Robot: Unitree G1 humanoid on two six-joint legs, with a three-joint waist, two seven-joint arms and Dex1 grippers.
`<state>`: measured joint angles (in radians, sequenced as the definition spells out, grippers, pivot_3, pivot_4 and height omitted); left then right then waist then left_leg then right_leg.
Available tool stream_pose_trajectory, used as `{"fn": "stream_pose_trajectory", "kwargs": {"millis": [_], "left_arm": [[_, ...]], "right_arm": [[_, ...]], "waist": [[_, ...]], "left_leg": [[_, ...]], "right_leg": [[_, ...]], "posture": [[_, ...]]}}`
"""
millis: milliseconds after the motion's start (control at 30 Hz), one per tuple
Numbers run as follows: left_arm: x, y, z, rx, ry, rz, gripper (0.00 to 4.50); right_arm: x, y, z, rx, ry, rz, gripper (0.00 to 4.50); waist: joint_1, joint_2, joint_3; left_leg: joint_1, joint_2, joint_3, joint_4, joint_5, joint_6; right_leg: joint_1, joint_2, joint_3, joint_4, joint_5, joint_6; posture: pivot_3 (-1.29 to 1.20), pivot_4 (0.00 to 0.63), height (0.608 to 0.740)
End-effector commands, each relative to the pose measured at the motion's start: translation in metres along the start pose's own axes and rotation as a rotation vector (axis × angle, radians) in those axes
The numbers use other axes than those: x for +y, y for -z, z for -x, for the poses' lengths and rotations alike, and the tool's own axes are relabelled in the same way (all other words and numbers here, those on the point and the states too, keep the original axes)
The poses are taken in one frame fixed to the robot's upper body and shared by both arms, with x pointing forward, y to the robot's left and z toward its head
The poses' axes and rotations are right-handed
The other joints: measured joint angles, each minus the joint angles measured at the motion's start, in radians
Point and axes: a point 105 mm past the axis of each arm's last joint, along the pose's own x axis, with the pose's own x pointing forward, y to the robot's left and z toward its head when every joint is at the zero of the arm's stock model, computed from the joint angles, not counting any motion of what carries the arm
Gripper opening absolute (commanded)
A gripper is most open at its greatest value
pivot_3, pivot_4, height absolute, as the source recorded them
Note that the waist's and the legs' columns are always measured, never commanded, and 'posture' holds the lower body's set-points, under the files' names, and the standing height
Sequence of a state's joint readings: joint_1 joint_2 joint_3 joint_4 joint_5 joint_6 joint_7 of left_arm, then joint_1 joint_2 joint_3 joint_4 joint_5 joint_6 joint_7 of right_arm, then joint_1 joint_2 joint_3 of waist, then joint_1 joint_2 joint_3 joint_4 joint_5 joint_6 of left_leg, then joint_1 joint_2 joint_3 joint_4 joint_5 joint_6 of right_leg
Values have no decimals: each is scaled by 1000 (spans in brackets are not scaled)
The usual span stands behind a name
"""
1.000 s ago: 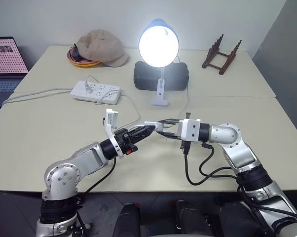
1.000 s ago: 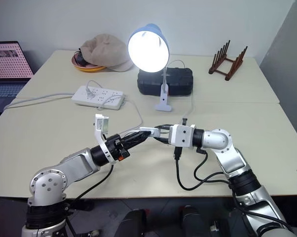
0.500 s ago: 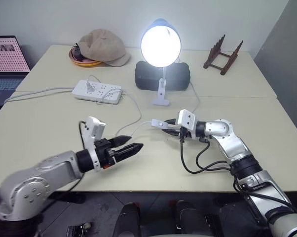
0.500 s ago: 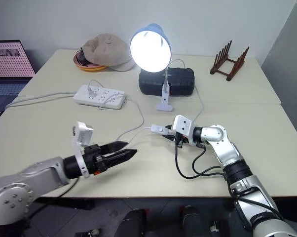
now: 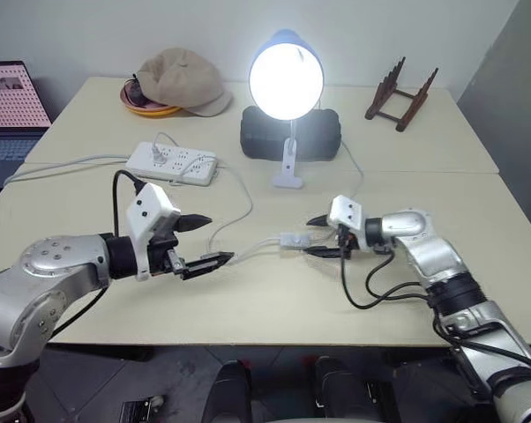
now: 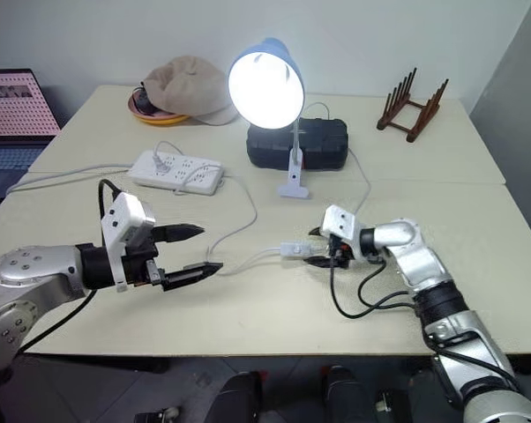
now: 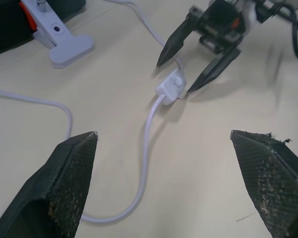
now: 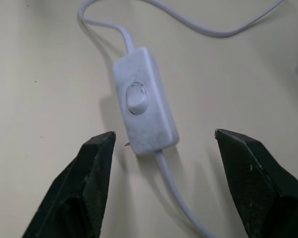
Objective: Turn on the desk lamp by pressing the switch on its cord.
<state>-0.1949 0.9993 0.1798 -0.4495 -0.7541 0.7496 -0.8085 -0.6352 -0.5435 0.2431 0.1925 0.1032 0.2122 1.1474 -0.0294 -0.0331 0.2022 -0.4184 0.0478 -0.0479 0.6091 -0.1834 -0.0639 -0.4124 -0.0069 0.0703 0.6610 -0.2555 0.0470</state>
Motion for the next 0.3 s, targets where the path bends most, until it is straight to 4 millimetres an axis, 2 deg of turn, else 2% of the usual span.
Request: {"fn": "stream_pose_trajectory", "kwargs": {"millis": [33, 133, 300], "left_arm": [[3, -11, 6, 4, 23, -75, 4500], [11, -14, 12, 36, 45, -91, 4500], [17, -14, 13, 62, 64, -122, 4500]], "right_arm": [[4, -25, 31, -55, 2, 10, 4414], [17, -38, 66, -63, -1, -7, 4472], [34, -38, 79, -33, -32, -70, 4472]], "waist": [[0, 0, 0], [-6, 1, 1], [-4, 1, 1]], "left_leg": [[0, 0, 0, 0, 0, 0], [0, 0, 1, 0, 0, 0], [0, 0, 1, 0, 0, 0]], "right_leg": [[0, 0, 0, 0, 0, 0], [-1, 0, 0, 2, -1, -1], [-2, 0, 1, 1, -1, -2]], "posture": [[0, 150, 740], [0, 150, 740], [0, 150, 740]]}}
